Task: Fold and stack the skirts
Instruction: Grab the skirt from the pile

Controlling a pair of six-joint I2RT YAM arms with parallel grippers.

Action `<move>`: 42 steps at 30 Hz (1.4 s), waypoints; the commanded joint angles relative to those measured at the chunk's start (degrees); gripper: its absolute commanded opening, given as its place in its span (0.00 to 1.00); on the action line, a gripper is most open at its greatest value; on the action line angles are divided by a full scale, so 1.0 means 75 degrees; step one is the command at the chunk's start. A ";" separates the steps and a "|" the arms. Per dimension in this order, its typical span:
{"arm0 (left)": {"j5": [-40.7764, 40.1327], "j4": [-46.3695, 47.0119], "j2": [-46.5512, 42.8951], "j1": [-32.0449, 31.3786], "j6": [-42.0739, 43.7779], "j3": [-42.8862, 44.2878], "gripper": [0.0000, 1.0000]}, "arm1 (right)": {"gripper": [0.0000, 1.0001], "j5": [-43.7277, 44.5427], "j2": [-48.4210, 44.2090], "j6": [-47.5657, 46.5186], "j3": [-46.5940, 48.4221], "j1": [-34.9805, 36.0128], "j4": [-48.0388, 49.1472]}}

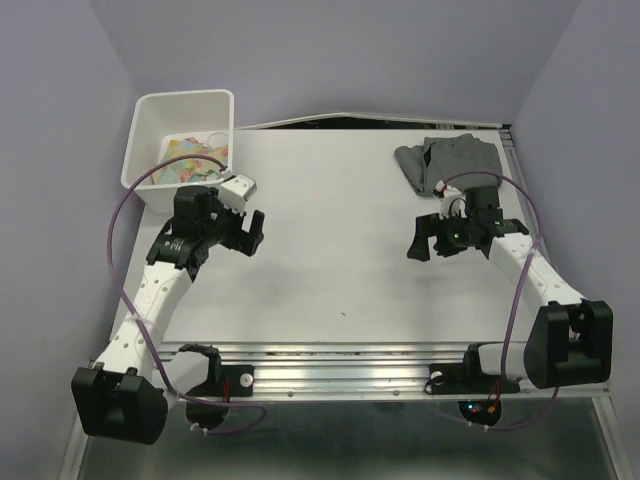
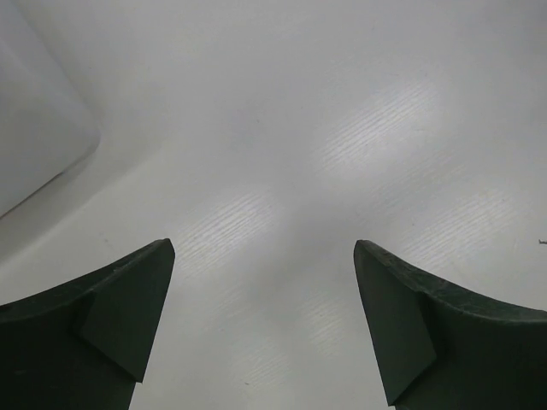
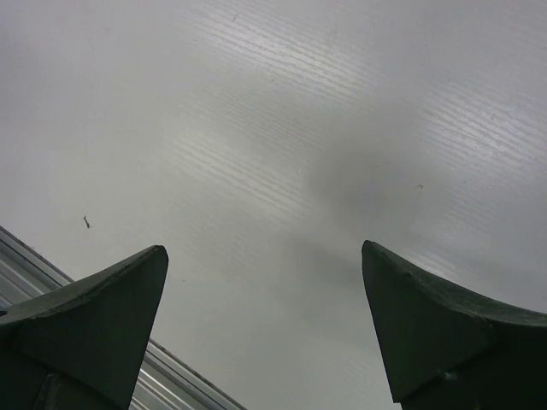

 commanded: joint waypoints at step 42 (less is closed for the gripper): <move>-0.1824 -0.0695 0.9662 0.2889 -0.1153 1.0362 0.98 | 1.00 0.0370 0.0232 0.0100 -0.0071 0.0069 0.0433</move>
